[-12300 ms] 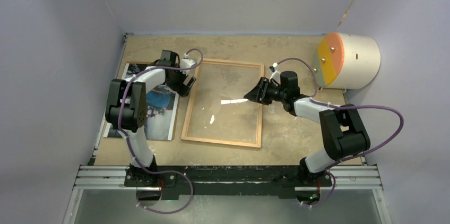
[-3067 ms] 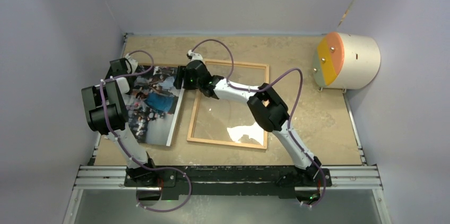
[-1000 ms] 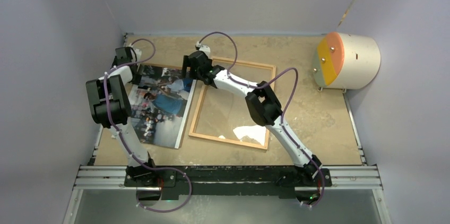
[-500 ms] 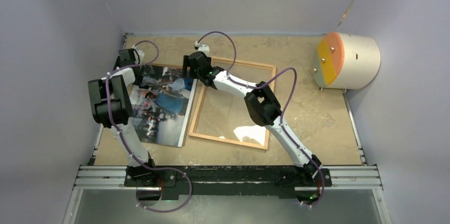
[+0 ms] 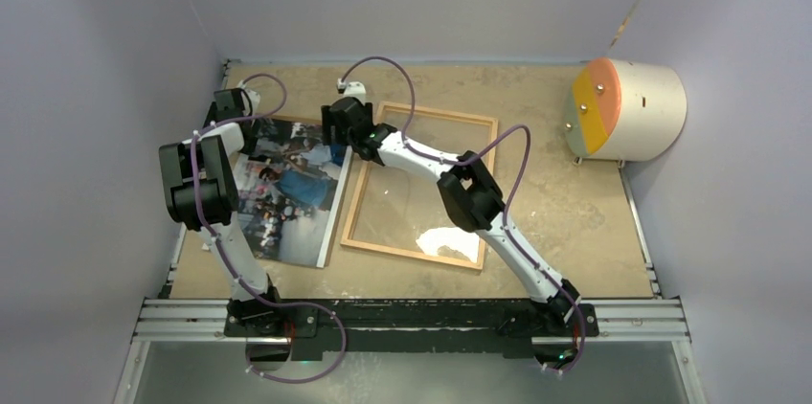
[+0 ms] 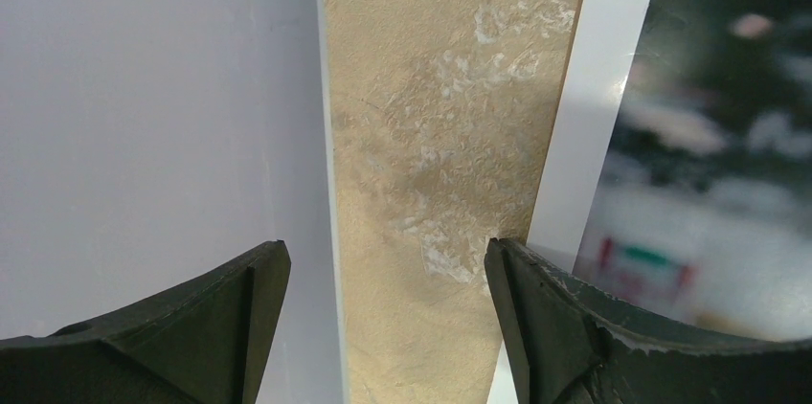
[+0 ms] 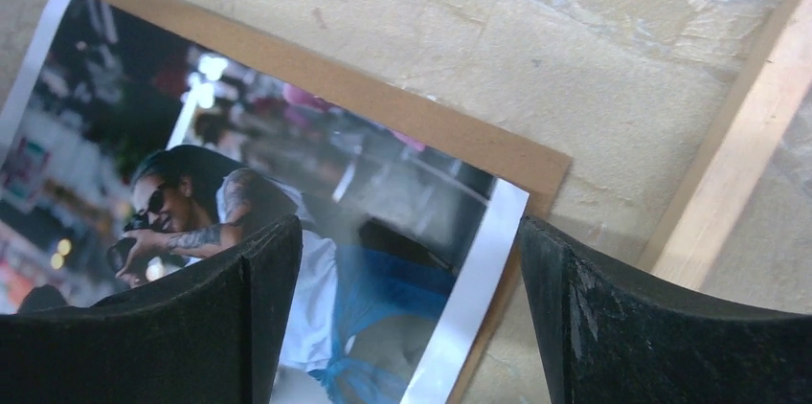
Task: Put the photo into the frame
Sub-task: Pick up the photo at the center of the board.
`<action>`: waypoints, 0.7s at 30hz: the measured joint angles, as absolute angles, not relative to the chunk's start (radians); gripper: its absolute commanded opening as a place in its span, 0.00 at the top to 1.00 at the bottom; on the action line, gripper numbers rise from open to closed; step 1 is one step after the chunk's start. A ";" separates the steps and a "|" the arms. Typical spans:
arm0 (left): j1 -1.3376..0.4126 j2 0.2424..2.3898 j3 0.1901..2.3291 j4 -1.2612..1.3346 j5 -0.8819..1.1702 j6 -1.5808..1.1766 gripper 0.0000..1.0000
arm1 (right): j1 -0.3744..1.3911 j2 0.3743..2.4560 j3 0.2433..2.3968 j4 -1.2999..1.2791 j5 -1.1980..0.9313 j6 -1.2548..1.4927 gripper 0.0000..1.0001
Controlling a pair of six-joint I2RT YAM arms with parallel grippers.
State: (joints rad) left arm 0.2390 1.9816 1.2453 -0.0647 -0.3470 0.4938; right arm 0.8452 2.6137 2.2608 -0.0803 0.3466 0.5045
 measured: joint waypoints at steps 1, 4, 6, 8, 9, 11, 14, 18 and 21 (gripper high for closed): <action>0.239 1.982 1.245 -0.065 -0.347 0.494 0.20 | 0.847 2.614 2.261 -0.076 0.344 0.501 0.17; 0.239 1.982 1.245 -0.065 -0.346 0.494 0.20 | 0.859 2.614 2.263 -0.065 0.331 0.485 0.18; 0.239 1.982 1.245 -0.065 -0.346 0.494 0.20 | 0.867 2.614 2.263 -0.066 0.319 0.472 0.18; 0.239 1.982 1.243 -0.064 -0.345 0.495 0.20 | 0.872 2.614 2.263 -0.069 0.306 0.466 0.19; 0.238 1.982 1.242 -0.062 -0.345 0.495 0.20 | 0.874 2.614 2.263 -0.069 0.295 0.463 0.19; 0.237 1.982 1.241 -0.060 -0.346 0.499 0.20 | 0.875 2.613 2.252 -0.058 0.268 0.466 0.19; 0.235 1.982 1.239 -0.058 -0.346 0.502 0.20 | 0.872 2.606 2.190 -0.005 0.243 0.473 0.19; 0.234 1.981 1.237 -0.053 -0.347 0.512 0.20 | 0.863 2.578 2.130 0.059 0.212 0.494 0.21; 0.234 1.979 1.230 -0.046 -0.347 0.517 0.20 | 0.852 2.569 2.111 0.080 0.186 0.520 0.23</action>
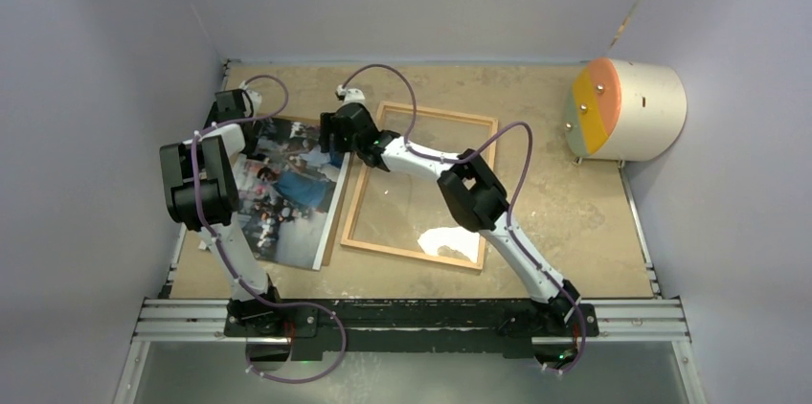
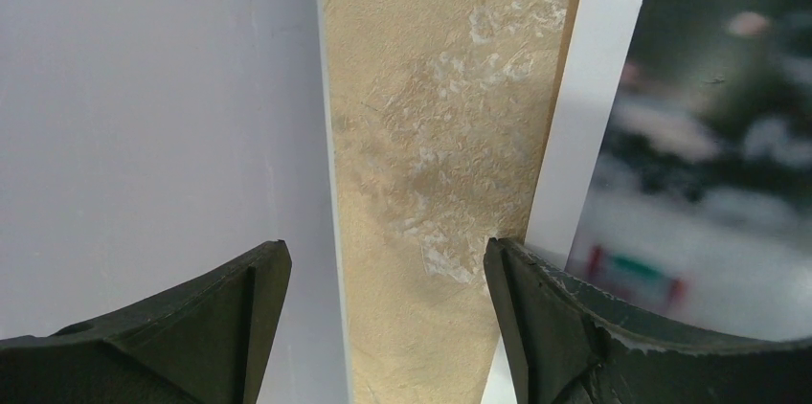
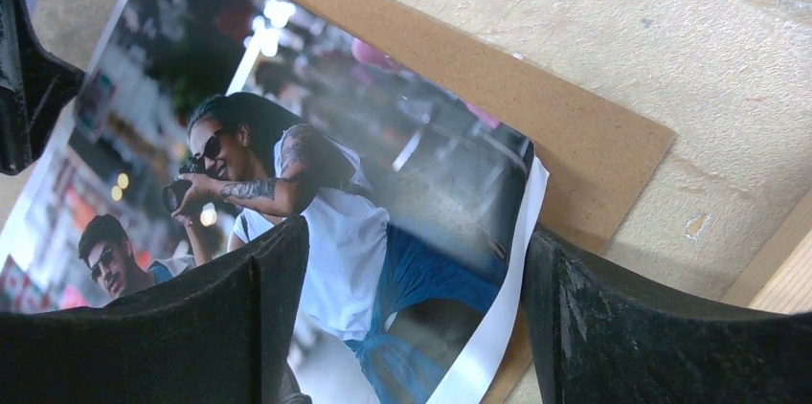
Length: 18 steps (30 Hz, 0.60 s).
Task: Put the photo into the frame
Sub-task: Pick up the photo at the center of the board.
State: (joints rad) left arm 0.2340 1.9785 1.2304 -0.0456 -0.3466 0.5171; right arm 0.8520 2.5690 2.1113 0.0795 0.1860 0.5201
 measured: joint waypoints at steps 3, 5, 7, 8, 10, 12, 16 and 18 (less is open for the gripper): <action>0.234 1.977 1.228 -0.042 -0.347 0.517 0.21 | 0.836 2.564 2.096 0.099 0.153 0.556 0.37; 0.234 1.977 1.227 -0.040 -0.347 0.518 0.21 | 0.821 2.564 2.082 0.120 0.127 0.585 0.48; 0.234 1.976 1.225 -0.037 -0.347 0.518 0.21 | 0.802 2.559 2.051 0.154 0.090 0.632 0.56; 0.234 1.976 1.224 -0.036 -0.347 0.519 0.21 | 0.792 2.555 2.035 0.171 0.071 0.657 0.59; 0.234 1.976 1.224 -0.035 -0.347 0.520 0.21 | 0.772 2.548 1.998 0.211 0.024 0.704 0.62; 0.234 1.975 1.223 -0.034 -0.347 0.520 0.21 | 0.755 2.545 1.968 0.252 -0.025 0.751 0.63; 0.234 1.974 1.220 -0.031 -0.347 0.521 0.20 | 0.716 2.535 1.891 0.360 -0.127 0.857 0.84; 0.234 1.974 1.220 -0.031 -0.347 0.521 0.20 | 0.700 2.531 1.856 0.398 -0.168 0.908 0.94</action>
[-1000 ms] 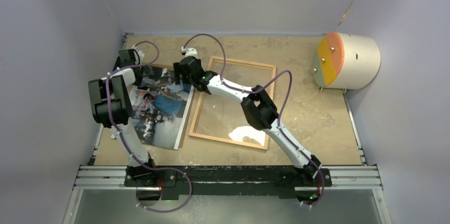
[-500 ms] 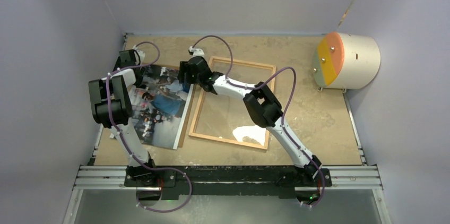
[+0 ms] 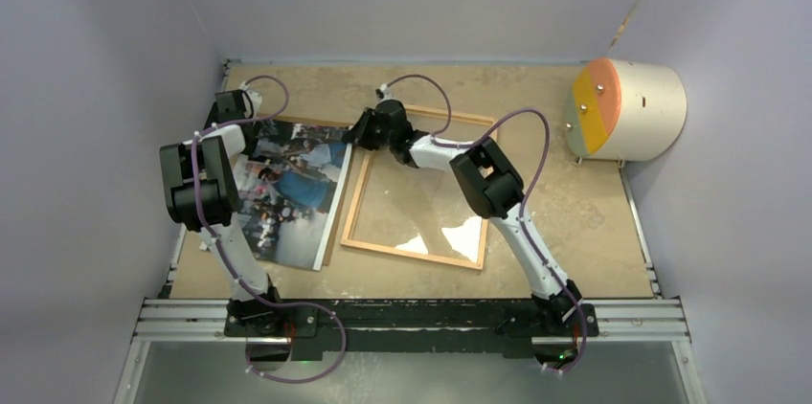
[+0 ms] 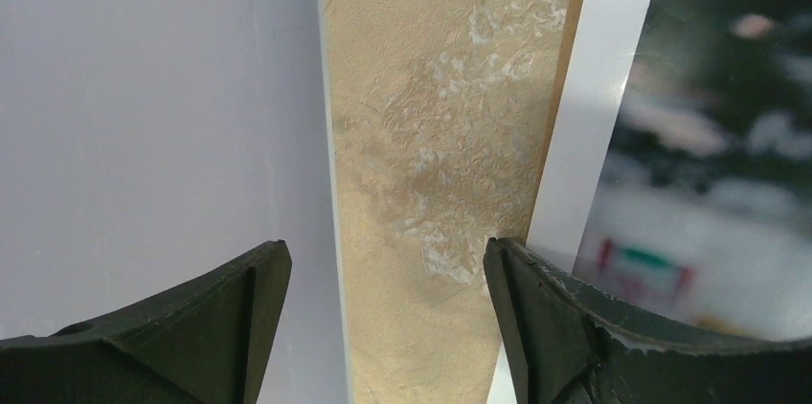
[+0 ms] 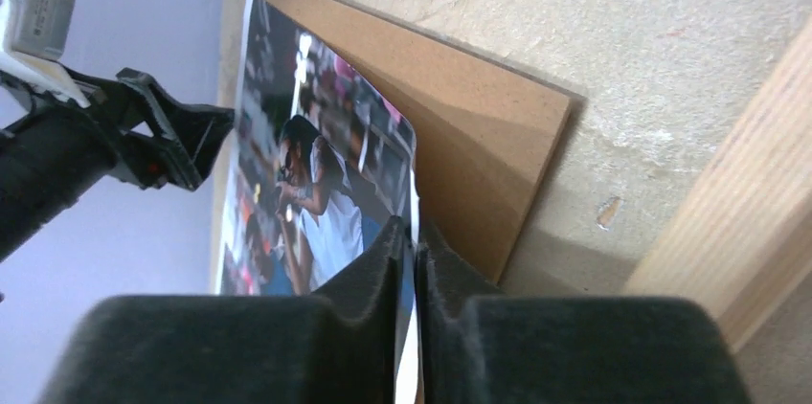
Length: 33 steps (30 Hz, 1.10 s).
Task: Put the photo into the frame
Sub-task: Pick up the photo at the center of the board, then turn over the photo from the photo frame.
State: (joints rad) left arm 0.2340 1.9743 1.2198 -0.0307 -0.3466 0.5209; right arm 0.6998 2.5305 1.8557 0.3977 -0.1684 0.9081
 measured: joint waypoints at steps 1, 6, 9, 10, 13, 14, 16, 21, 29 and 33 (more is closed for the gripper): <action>0.234 1.974 1.220 -0.031 -0.347 0.521 0.18 | 0.694 2.531 1.844 0.412 -0.186 0.932 0.98; 0.251 1.973 1.251 -0.085 -0.327 0.516 0.08 | 0.673 2.521 1.834 0.439 -0.262 1.010 1.00; 0.281 1.970 1.293 -0.178 -0.282 0.506 0.05 | 0.673 2.479 1.827 0.450 -0.300 1.037 1.00; 0.291 1.966 1.306 -0.208 -0.269 0.501 0.05 | 0.674 2.458 1.827 0.453 -0.311 1.040 1.00; 0.325 1.932 1.356 -0.310 -0.220 0.485 0.04 | 0.682 2.354 1.827 0.443 -0.340 1.032 1.00; 0.334 1.915 1.372 -0.337 -0.205 0.480 0.03 | 0.683 2.312 1.826 0.435 -0.347 1.024 1.00; 0.346 1.875 1.396 -0.376 -0.178 0.473 0.02 | 0.686 2.221 1.822 0.406 -0.358 0.991 1.00; 0.345 1.752 1.409 -0.452 -0.086 0.463 0.01 | 0.685 1.940 1.808 0.228 -0.338 0.816 1.00; 0.319 1.654 1.310 -0.507 0.015 0.482 0.00 | 0.506 1.525 1.811 -0.156 -0.205 0.574 1.00; 0.288 1.647 1.268 -0.529 0.035 0.490 0.00 | 0.424 1.416 1.939 -0.378 0.021 0.442 1.00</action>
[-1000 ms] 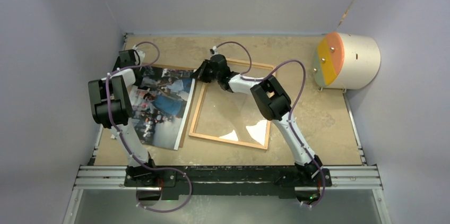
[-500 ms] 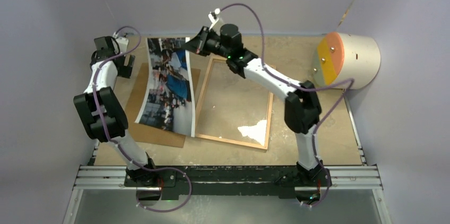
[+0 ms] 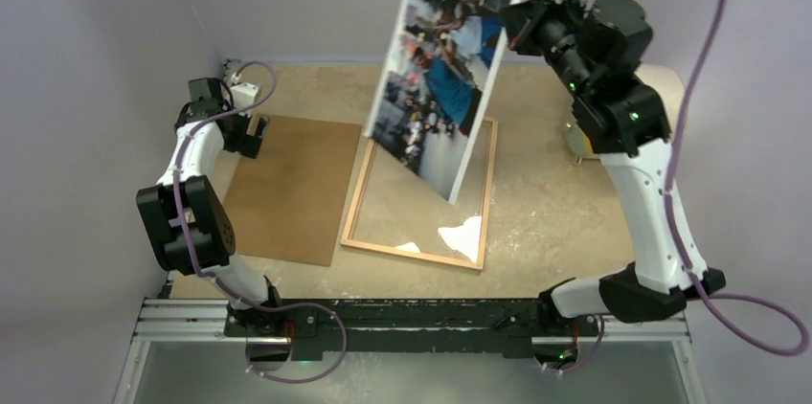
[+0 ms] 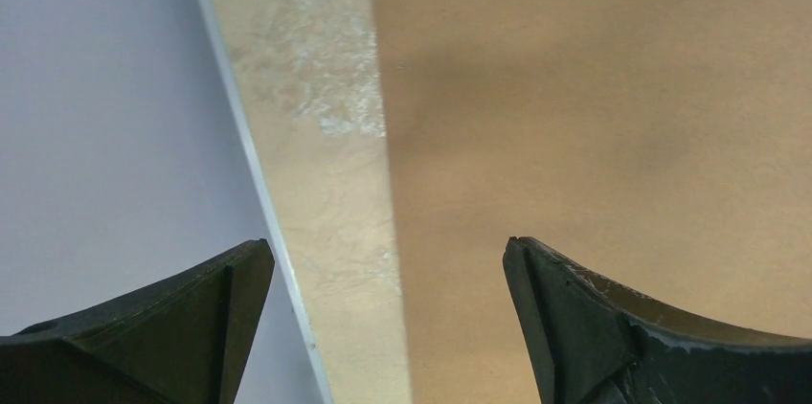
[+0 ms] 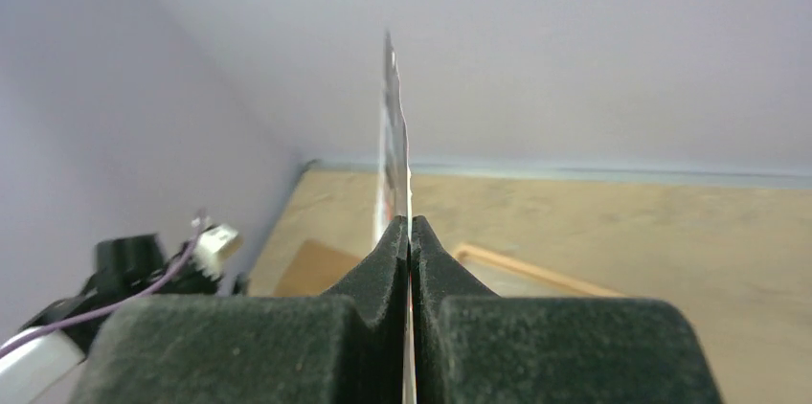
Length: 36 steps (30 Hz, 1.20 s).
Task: Put the photo into the frame
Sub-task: Turn over the photo from the photo frame.
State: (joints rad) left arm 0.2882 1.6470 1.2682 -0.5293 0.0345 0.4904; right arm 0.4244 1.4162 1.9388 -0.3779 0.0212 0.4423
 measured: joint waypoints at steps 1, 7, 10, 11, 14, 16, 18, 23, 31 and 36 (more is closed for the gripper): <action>0.278 1.647 1.265 -0.536 0.039 0.490 0.00 | 0.425 1.399 1.975 -0.427 0.075 0.410 1.00; 0.252 1.645 1.262 -0.541 0.053 0.490 0.00 | 0.432 1.395 2.148 -0.636 0.277 0.278 1.00; 0.252 1.636 1.253 -0.540 0.052 0.490 0.00 | 0.431 1.460 2.235 -0.693 0.283 0.263 1.00; 0.252 1.633 1.249 -0.540 0.051 0.490 0.00 | 0.431 1.493 2.265 -0.717 0.275 0.263 1.00; 0.252 1.623 1.234 -0.540 0.049 0.491 0.00 | 0.434 1.628 2.349 -0.780 0.238 0.276 1.00; 0.252 1.621 1.226 -0.540 0.047 0.492 0.00 | 0.448 1.699 2.337 -0.797 0.218 0.292 1.00; 0.252 1.621 1.219 -0.537 0.044 0.492 0.00 | 0.479 1.756 2.262 -0.797 0.216 0.312 1.00; 0.252 1.621 1.213 -0.535 0.041 0.492 0.00 | 0.566 1.838 1.968 -0.733 0.140 0.430 1.00; 0.252 1.619 1.207 -0.518 0.028 0.499 0.00 | 0.542 1.906 1.669 -0.509 -0.089 0.807 1.00; 0.252 1.610 1.184 -0.510 0.019 0.513 0.00 | 0.508 1.911 1.607 -0.380 -0.061 1.025 1.00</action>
State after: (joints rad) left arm 0.2520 1.6104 1.1843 -0.5098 0.0185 0.5125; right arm 0.5079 1.9114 1.6070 -0.3798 -0.0612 1.0248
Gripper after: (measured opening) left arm 0.996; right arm 0.004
